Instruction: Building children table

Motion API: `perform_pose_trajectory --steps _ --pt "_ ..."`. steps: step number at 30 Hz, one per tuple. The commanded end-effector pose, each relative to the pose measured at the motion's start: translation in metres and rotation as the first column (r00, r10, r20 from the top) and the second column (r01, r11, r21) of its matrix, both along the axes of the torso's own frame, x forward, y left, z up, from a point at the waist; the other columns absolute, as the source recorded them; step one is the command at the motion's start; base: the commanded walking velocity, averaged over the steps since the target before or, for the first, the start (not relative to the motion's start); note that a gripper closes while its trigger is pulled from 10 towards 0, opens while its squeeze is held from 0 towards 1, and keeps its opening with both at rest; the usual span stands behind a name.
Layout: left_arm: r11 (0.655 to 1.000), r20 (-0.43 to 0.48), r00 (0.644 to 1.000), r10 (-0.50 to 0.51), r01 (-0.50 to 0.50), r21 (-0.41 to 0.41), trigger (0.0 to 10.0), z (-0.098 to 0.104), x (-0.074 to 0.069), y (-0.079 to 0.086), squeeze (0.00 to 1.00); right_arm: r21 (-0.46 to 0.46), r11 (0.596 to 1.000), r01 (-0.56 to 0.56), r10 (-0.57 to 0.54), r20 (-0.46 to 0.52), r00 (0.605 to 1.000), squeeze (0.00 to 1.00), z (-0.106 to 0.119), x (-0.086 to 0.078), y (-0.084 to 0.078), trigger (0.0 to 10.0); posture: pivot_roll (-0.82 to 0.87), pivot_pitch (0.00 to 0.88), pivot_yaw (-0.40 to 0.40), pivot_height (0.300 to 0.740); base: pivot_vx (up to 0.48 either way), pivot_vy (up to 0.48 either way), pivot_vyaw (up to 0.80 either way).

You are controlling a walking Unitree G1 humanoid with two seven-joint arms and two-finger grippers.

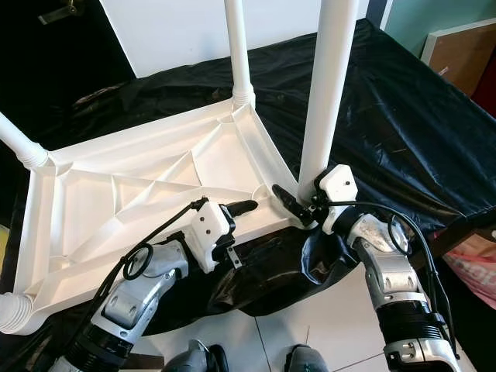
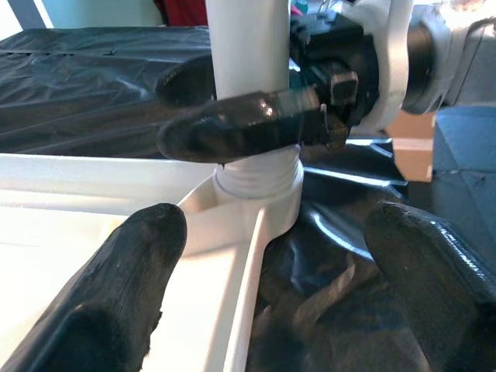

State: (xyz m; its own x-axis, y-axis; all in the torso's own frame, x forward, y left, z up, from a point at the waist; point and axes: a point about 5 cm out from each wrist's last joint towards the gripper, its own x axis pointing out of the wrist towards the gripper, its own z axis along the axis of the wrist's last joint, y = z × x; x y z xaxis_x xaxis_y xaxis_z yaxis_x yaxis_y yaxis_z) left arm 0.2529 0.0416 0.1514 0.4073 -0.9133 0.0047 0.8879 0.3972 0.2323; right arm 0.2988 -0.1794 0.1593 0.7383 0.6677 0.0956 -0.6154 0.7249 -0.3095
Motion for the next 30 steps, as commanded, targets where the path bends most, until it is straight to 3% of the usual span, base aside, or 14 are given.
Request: perform_pose_trajectory --steps 1,7,8,14,17,18,21,23,26,28,29,30 --pt "0.997 -0.02 0.997 -0.075 0.076 0.031 10.0 -0.001 -0.003 0.002 0.0 -0.014 1.0 -0.028 0.027 -0.04 0.999 0.0 -0.008 -0.003 0.002 0.0 -0.1 0.129 0.098 0.74 0.0 0.0 0.0" --pt "0.998 -0.032 0.998 -0.057 0.058 0.034 10.0 -0.002 -0.002 0.004 0.0 -0.01 1.0 0.022 -0.023 -0.078 0.997 0.0 -0.018 -0.007 -0.007 0.0 -0.1 0.126 0.097 0.74 0.0 0.0 0.0" --pt "0.998 -0.032 0.998 -0.053 0.054 0.037 10.0 -0.002 -0.001 0.004 0.0 -0.005 0.999 0.038 -0.039 -0.084 0.996 0.0 -0.019 -0.008 -0.008 10.0 -0.1 0.124 0.097 0.74 0.0 0.0 0.0" --pt "0.998 -0.036 0.998 -0.048 0.049 0.04 10.0 -0.003 -0.001 0.004 0.0 0.025 0.996 0.085 -0.082 -0.102 0.991 0.0 -0.022 -0.009 -0.007 10.0 -0.11 0.119 0.094 0.74 0.0 0.0 0.0" --pt "0.999 -0.039 0.998 -0.042 0.043 0.033 10.0 -0.002 -0.001 0.002 0.0 0.069 0.983 0.17 -0.16 -0.129 0.979 0.0 -0.025 -0.009 -0.004 10.0 -0.11 0.116 0.094 0.74 0.0 0.0 0.0" --pt "0.999 -0.052 0.998 -0.034 0.033 -0.006 10.0 0.001 -0.001 0.0 0.0 0.065 0.971 0.232 -0.22 -0.151 0.964 0.0 -0.029 -0.008 -0.001 10.0 -0.11 0.111 0.089 0.74 0.0 0.0 0.0" --pt "0.999 -0.062 0.997 -0.036 0.035 -0.021 10.0 0.002 -0.003 -0.001 0.0 0.074 0.952 0.297 -0.282 -0.165 0.945 0.0 -0.031 -0.007 0.001 10.0 -0.12 0.108 0.088 0.74 0.0 0.0 0.0" --pt "0.999 -0.082 0.996 -0.041 0.038 -0.038 10.0 0.002 -0.005 -0.003 0.0 0.098 0.923 0.372 -0.351 -0.184 0.918 0.0 -0.034 -0.01 0.01 10.0 -0.12 0.108 0.085 0.74 0.0 0.0 0.0" --pt "0.998 -0.085 0.996 -0.041 0.038 -0.042 10.0 0.002 -0.005 -0.003 0.0 0.103 0.916 0.388 -0.365 -0.191 0.911 0.0 -0.034 -0.01 0.013 10.0 -0.12 0.108 0.085 0.74 0.0 0.0 0.0" --pt "0.998 -0.082 0.996 -0.037 0.034 -0.044 10.0 0.003 -0.005 -0.003 0.0 0.126 0.883 0.452 -0.419 -0.219 0.881 0.0 -0.036 -0.012 0.017 10.0 -0.12 0.108 0.081 0.74 0.0 0.0 0.0" --pt "0.999 -0.082 0.996 -0.028 0.024 -0.045 10.0 0.003 -0.004 -0.002 0.0 0.137 0.833 0.537 -0.498 -0.24 0.833 0.0 -0.038 -0.013 0.02 10.0 -0.12 0.108 0.079 0.74 0.0 0.0 0.0" --pt "0.999 -0.082 0.996 -0.028 0.024 -0.045 10.0 0.003 -0.004 -0.002 0.0 0.137 0.833 0.537 -0.498 -0.24 0.833 0.0 -0.038 -0.013 0.02 10.0 -0.12 0.108 0.079 0.74 0.0 0.0 0.0"
